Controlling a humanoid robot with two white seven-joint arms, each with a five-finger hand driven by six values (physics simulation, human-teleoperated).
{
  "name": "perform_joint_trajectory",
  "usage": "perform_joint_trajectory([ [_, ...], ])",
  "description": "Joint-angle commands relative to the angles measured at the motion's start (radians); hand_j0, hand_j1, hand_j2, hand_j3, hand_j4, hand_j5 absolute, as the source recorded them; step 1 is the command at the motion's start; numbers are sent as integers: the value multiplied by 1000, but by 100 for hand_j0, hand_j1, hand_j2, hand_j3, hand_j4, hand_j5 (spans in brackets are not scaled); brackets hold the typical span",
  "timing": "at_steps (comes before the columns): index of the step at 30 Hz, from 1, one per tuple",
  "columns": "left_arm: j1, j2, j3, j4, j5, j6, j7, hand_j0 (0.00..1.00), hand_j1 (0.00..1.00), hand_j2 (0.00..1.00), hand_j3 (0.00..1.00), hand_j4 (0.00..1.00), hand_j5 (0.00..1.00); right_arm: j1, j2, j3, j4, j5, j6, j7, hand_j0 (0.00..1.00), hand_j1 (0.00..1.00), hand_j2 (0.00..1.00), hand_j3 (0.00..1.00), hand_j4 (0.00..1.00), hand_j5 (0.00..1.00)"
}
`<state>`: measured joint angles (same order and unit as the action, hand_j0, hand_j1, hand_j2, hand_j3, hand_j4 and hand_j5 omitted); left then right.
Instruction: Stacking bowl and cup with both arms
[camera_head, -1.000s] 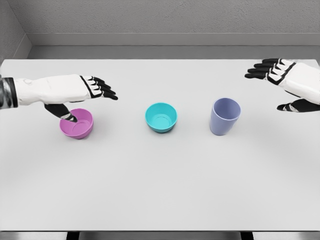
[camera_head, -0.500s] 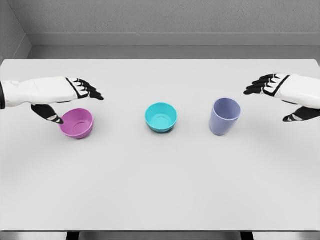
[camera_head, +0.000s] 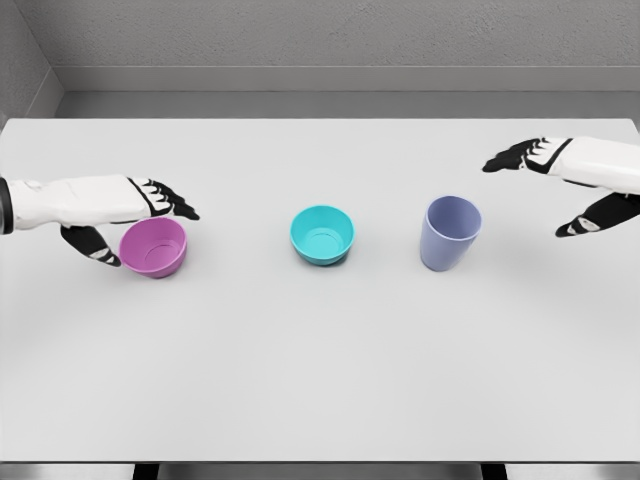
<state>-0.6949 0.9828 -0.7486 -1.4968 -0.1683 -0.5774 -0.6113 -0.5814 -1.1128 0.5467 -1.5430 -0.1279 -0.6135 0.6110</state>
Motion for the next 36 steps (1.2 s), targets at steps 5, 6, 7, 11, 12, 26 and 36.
perform_joint_trajectory([
  [5,12,-15,-1,12,-22,4,0,100,100,100,100,100,100,-14,-90,87,-52,-186,49,0,100,100,100,100,100,100],
  [6,14,-18,-1,21,-27,4,0,100,100,100,100,100,100,-15,-88,87,-55,-197,55,0,100,100,100,100,100,100],
  [7,14,-27,-1,30,-27,4,0,100,100,100,100,100,100,-15,-84,87,-54,-199,55,0,100,100,100,100,100,100],
  [11,12,-33,-1,38,-46,4,0,100,100,100,100,100,100,-17,-73,87,-46,-203,58,0,100,100,100,100,100,100],
  [12,15,-41,-1,40,-46,4,0,100,100,100,100,100,100,-17,-59,87,-45,-203,78,0,100,100,100,100,100,100],
  [26,32,-58,0,52,-76,5,0,100,100,100,100,100,100,-69,62,102,14,-191,144,0,100,100,100,100,100,100],
  [36,32,-75,0,59,-77,5,0,100,100,100,100,100,100,-92,91,167,27,-191,147,0,100,100,100,100,100,100],
])
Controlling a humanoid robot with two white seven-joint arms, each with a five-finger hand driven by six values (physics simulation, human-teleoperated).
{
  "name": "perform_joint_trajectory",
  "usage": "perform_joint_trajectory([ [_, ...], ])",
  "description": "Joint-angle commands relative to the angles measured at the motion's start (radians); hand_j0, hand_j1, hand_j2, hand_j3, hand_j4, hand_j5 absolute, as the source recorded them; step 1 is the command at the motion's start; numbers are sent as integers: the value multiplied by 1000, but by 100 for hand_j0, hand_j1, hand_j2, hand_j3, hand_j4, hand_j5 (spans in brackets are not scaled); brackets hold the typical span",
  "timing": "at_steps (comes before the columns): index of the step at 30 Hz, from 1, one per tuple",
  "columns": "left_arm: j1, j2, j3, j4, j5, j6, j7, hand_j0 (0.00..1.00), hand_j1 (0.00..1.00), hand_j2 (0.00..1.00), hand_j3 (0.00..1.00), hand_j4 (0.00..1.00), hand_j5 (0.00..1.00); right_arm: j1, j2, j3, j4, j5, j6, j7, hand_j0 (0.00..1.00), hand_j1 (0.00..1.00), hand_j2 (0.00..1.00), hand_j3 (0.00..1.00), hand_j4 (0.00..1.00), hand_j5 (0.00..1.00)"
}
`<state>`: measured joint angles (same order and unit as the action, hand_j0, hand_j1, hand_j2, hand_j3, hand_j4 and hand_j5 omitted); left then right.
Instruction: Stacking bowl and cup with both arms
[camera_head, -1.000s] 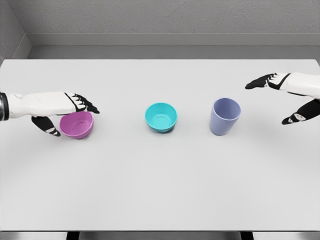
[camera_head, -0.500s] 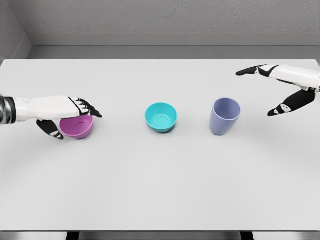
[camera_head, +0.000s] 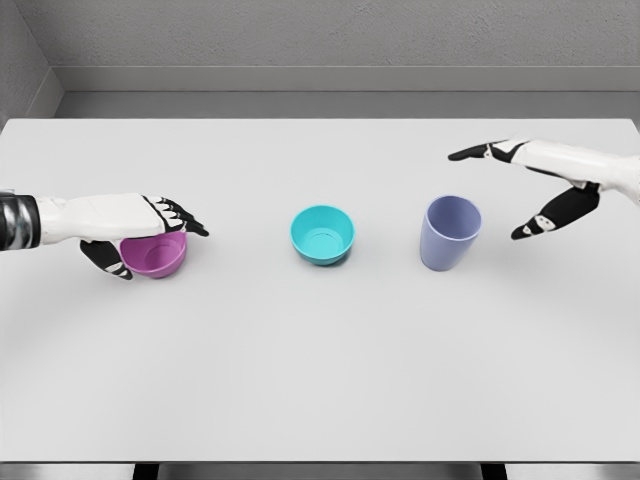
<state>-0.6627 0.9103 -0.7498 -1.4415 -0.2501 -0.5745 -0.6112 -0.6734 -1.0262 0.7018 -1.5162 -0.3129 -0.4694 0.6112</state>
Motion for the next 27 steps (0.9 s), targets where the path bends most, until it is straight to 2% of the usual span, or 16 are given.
perform_joint_trajectory([
  [1,0,-4,0,6,5,2,0,100,100,100,100,100,100,0,5,15,1,-5,3,0,100,100,100,100,100,100],
  [7,0,-16,1,21,-9,2,0,100,100,100,100,100,100,-2,8,30,1,0,8,0,100,100,100,100,100,100],
  [13,3,-28,1,32,-23,2,0,100,100,100,100,100,100,-43,28,68,17,109,8,0,100,100,100,100,100,100],
  [27,9,-28,0,38,-23,2,0,100,100,100,100,100,100,-44,58,77,33,138,9,0,100,100,100,100,100,100],
])
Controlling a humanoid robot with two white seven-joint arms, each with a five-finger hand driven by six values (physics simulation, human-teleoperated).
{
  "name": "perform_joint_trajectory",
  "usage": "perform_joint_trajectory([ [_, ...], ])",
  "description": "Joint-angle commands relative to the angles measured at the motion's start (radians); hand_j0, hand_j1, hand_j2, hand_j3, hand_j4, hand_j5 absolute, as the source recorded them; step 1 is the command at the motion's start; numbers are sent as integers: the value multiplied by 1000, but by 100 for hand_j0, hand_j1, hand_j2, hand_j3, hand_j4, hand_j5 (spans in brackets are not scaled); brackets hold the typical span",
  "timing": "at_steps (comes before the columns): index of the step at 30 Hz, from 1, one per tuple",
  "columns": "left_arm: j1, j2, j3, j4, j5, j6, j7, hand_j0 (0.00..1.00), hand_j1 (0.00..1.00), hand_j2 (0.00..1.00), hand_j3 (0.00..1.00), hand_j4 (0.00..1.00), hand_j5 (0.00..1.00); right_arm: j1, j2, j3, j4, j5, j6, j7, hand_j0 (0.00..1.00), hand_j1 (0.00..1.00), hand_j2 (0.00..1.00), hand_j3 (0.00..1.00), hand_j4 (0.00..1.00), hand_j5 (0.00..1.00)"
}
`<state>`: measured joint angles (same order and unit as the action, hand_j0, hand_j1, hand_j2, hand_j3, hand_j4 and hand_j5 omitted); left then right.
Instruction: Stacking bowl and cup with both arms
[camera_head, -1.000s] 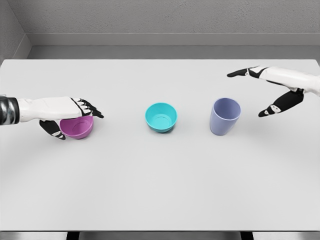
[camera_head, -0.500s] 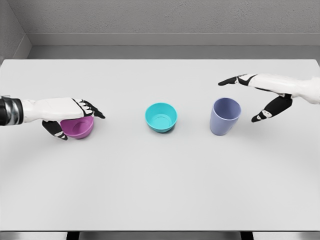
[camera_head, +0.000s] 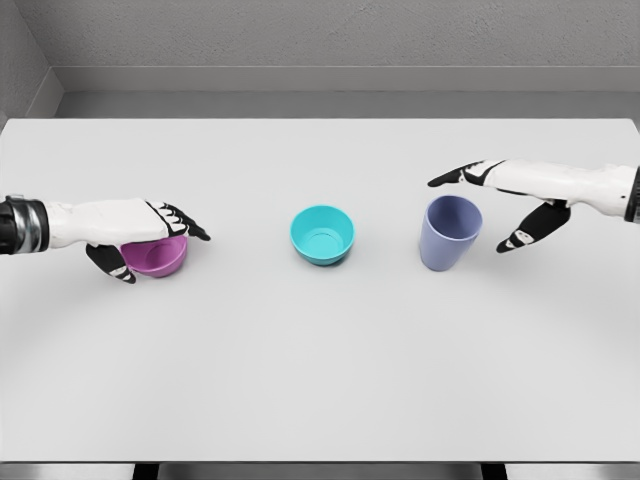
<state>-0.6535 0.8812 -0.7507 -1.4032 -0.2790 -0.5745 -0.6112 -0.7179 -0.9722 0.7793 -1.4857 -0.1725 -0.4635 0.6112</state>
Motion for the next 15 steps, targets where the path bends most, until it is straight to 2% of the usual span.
perform_joint_trajectory([
  [1,0,1,1,0,4,2,0,100,100,100,100,100,100,0,6,0,2,5,2,0,100,100,100,100,100,100],
  [10,2,1,1,1,4,4,0,100,100,100,100,100,100,-6,32,2,21,7,2,0,100,100,100,100,100,100],
  [15,6,1,2,3,4,4,0,95,95,95,95,95,95,-6,46,11,36,8,2,0,100,100,100,100,100,100],
])
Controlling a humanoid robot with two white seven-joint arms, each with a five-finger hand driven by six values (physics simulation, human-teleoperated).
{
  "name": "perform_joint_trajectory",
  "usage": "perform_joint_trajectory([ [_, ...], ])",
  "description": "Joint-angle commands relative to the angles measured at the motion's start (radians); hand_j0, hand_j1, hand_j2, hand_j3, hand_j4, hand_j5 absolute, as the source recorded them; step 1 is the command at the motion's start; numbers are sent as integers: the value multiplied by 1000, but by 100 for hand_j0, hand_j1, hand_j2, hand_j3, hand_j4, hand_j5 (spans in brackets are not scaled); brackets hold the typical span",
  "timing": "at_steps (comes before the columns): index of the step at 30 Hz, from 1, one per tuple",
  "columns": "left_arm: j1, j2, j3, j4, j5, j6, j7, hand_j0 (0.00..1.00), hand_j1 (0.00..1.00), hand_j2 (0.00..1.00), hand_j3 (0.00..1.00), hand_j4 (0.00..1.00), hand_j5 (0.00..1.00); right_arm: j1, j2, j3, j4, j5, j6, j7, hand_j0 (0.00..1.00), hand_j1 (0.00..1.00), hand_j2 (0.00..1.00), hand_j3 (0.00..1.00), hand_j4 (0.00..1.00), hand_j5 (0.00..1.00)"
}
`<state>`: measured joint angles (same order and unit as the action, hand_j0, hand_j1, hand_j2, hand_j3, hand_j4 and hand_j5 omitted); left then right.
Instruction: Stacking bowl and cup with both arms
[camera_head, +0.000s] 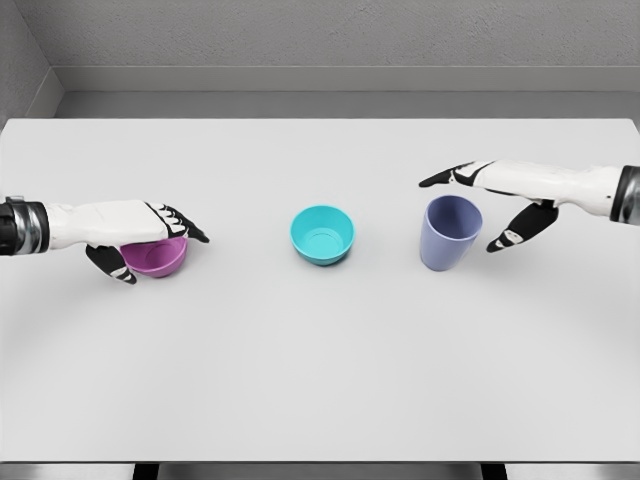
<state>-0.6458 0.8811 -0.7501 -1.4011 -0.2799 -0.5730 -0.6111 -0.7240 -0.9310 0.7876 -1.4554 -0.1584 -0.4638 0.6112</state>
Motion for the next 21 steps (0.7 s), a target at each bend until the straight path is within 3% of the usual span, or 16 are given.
perform_joint_trajectory([
  [1,0,1,2,1,7,2,0,91,91,91,91,91,91,0,11,7,9,-6,2,0,100,100,100,100,100,100],
  [7,0,1,6,-1,7,2,0,85,85,85,85,85,85,0,27,15,30,8,2,0,100,100,100,100,100,100],
  [21,-5,4,12,-24,5,1,0,82,82,82,82,82,82,-3,54,25,49,14,2,0,100,100,100,100,100,100],
])
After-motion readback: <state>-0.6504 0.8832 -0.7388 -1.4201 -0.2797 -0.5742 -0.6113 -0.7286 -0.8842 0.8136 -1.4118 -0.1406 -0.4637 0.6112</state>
